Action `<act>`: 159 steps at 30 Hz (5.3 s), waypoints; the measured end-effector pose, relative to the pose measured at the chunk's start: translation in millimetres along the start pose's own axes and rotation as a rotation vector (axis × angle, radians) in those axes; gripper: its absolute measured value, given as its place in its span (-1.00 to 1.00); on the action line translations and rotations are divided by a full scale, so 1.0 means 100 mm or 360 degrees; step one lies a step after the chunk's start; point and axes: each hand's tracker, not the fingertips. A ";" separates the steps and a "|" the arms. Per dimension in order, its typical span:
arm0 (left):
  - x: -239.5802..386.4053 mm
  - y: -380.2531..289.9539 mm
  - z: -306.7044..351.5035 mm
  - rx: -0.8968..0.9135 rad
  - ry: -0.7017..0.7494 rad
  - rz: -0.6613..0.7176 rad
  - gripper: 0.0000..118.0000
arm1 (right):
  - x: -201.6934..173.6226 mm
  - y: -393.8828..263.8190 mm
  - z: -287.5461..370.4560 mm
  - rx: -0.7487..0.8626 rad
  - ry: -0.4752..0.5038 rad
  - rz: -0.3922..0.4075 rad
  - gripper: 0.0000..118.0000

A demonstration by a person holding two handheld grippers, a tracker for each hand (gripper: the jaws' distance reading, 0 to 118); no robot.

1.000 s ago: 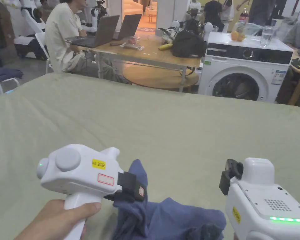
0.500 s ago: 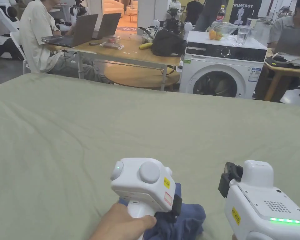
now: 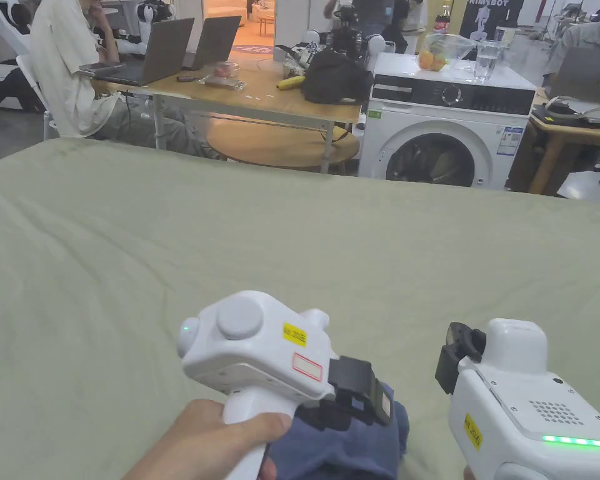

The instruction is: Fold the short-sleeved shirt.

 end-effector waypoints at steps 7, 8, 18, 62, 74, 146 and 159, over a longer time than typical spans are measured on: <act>-0.24 0.08 -0.11 0.0060 0.0087 -0.0036 -0.82 | -0.01 -0.02 -0.03 -0.0012 0.0013 -0.0041 -1.00; -0.30 0.07 -0.24 0.0004 0.0059 0.0012 -0.88 | -0.01 -0.03 -0.03 -0.0013 0.0016 -0.0042 -1.00; -0.78 -0.18 -1.14 -0.0055 -0.0060 0.0115 -1.00 | 0.02 -0.02 0.00 -0.0019 -0.0010 0.0002 -1.00; -0.85 -0.58 1.11 0.1735 0.1081 -0.0700 -1.00 | -0.37 -0.64 0.22 -0.0333 0.0043 0.0129 -1.00; -1.27 -0.74 0.96 0.1163 0.0627 -0.0285 -1.00 | -0.54 -1.22 0.01 -0.0637 -0.0039 0.0259 -1.00; -2.06 -0.12 1.90 0.0316 0.0063 0.0353 -0.72 | -0.97 0.23 -0.21 0.0347 0.0002 0.0099 -1.00; -3.22 -0.20 3.80 0.0304 0.0606 0.0580 -0.72 | -2.23 0.17 -0.62 0.0227 0.0315 0.0252 -1.00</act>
